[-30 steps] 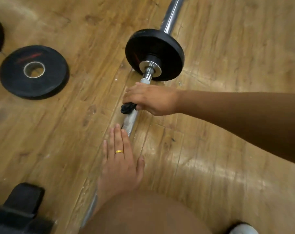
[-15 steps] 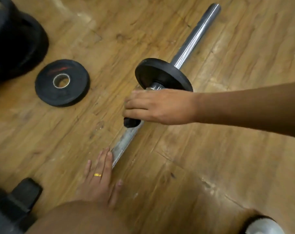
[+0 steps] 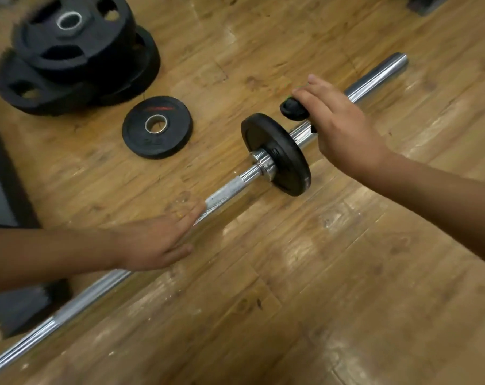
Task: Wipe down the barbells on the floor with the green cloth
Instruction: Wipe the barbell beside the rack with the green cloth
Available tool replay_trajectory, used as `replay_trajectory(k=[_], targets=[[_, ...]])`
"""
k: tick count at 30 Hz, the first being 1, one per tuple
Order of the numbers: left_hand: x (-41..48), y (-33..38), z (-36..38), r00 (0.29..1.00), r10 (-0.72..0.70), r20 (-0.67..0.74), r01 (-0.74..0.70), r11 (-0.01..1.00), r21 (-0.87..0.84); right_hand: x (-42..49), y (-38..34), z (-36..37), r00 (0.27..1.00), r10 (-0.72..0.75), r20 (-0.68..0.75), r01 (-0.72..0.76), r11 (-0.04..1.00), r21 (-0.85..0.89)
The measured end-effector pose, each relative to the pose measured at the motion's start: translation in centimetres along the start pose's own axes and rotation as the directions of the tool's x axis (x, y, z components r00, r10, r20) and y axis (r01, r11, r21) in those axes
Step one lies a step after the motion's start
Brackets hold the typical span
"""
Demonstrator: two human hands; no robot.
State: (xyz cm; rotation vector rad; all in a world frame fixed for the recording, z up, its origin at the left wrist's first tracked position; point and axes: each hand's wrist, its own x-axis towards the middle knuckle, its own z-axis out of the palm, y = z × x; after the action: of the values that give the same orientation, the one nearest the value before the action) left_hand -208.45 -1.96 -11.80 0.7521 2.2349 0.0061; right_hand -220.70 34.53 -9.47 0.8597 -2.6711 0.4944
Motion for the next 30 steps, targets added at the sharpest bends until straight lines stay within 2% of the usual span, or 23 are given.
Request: replay_trajectory(k=[2,4,7,9,11,14,18,21,25,26,30], targets=[[3.6,3.2,-2.0,0.993,-0.075,-0.090,0.073,0.997,-0.029,-0.6,1.5,1.0,0.996,0.078,0.040,-0.078,0.997,-0.010],[7.3,6.6,-3.7,0.952,-0.198,-0.234,0.175,0.978,-0.118,-0.7,2.8,2.0,0.985,0.141,0.097,-0.140,0.990,-0.020],[11.4,10.7,-4.1,0.817,-0.407,-0.408,0.305,0.906,-0.293,0.0,3.7,3.7,0.966,0.167,0.196,-0.174,0.985,0.019],[12.7,12.0,-2.9,0.718,-0.492,-0.493,0.371,0.869,-0.328,0.5,3.6,4.8,0.955,0.122,0.269,-0.136,0.990,0.034],[13.0,12.0,-1.5,0.666,-0.479,-0.572,0.404,0.876,-0.263,0.5,3.4,5.6,0.947,0.056,0.317,-0.072,0.997,0.039],[13.3,11.9,-0.1,0.638,-0.440,-0.633,0.412,0.888,-0.202,-0.5,4.1,5.4,0.951,0.015,0.310,-0.056,0.990,0.126],[14.3,13.0,0.6,0.579,-0.479,-0.660,0.439,0.865,-0.242,-0.5,6.0,4.4,0.924,0.034,0.382,-0.067,0.995,0.073],[15.2,13.7,1.0,0.546,-0.521,-0.656,0.470,0.839,-0.275,-0.6,5.8,4.4,0.928,0.067,0.366,-0.108,0.990,0.092],[15.6,14.1,2.1,0.537,-0.503,-0.677,0.474,0.844,-0.250,-2.1,5.8,4.6,0.926,-0.069,0.372,0.029,0.993,0.111],[15.6,14.2,2.4,0.537,-0.494,-0.683,0.468,0.849,-0.246,-2.0,6.5,4.3,0.921,-0.065,0.384,0.024,0.994,0.111],[15.8,15.2,3.1,0.529,-0.493,-0.691,0.446,0.854,-0.268,-2.0,7.5,3.6,0.932,0.118,0.341,-0.156,0.984,0.087]])
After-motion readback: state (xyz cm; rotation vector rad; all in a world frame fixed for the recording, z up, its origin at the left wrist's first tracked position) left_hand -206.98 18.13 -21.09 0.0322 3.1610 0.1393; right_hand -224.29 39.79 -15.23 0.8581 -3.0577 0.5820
